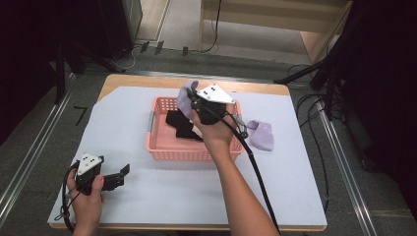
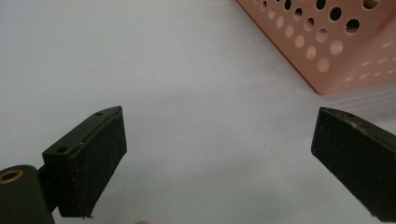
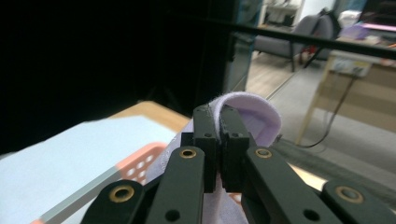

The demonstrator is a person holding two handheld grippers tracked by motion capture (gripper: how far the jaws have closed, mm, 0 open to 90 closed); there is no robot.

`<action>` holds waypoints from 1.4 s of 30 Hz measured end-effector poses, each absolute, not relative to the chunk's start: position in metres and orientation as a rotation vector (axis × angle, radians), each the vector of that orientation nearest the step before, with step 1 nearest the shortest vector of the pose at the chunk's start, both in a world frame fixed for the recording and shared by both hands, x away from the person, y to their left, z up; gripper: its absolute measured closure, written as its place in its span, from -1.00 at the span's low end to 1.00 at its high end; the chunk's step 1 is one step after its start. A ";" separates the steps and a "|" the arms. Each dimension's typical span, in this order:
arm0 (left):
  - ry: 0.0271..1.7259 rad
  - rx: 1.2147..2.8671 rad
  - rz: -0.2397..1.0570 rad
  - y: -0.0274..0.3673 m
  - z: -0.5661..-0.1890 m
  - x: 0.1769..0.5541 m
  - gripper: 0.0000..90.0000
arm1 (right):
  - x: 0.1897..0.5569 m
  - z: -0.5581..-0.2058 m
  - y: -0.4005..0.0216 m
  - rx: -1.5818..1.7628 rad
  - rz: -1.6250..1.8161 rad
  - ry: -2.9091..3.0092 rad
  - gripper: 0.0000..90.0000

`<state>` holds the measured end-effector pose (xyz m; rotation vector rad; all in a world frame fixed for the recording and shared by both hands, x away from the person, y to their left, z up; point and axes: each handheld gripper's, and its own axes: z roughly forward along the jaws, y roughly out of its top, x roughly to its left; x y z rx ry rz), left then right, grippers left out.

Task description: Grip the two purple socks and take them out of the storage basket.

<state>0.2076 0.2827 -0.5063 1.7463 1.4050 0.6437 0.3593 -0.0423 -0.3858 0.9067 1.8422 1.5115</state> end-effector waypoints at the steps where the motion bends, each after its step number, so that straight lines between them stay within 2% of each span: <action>1: 1.405 1.747 0.644 0.283 -0.506 0.208 -0.91 | 0.359 -0.383 -0.047 0.916 1.512 1.825 0.95; 9: 1.408 1.744 0.645 0.282 -0.506 0.207 -0.91 | 0.354 -0.379 -0.094 0.982 1.468 1.737 0.95; 18: 1.407 1.748 0.648 0.282 -0.506 0.207 -0.91 | 0.347 -0.381 -0.167 1.100 1.415 1.590 0.95; 20: 1.406 1.750 0.648 0.282 -0.506 0.207 -0.91 | 0.345 -0.389 -0.190 1.156 1.381 1.561 0.95; 25: 1.406 1.751 0.650 0.282 -0.506 0.207 -0.91 | 0.343 -0.409 -0.216 1.209 1.307 1.561 0.95; 31: 1.403 1.751 0.657 0.282 -0.506 0.207 -0.91 | 0.342 -0.433 -0.228 1.271 1.247 1.590 0.93; 32: 1.401 1.754 0.660 0.282 -0.506 0.207 -0.91 | 0.341 -0.436 -0.229 1.299 1.239 1.585 0.91; 35: 1.403 1.750 0.658 0.282 -0.506 0.207 -0.91 | 0.339 -0.445 -0.235 1.349 1.226 1.562 0.51; 42: 1.403 1.751 0.659 0.282 -0.506 0.207 -0.91 | 0.327 -0.452 -0.253 1.401 1.255 1.559 0.21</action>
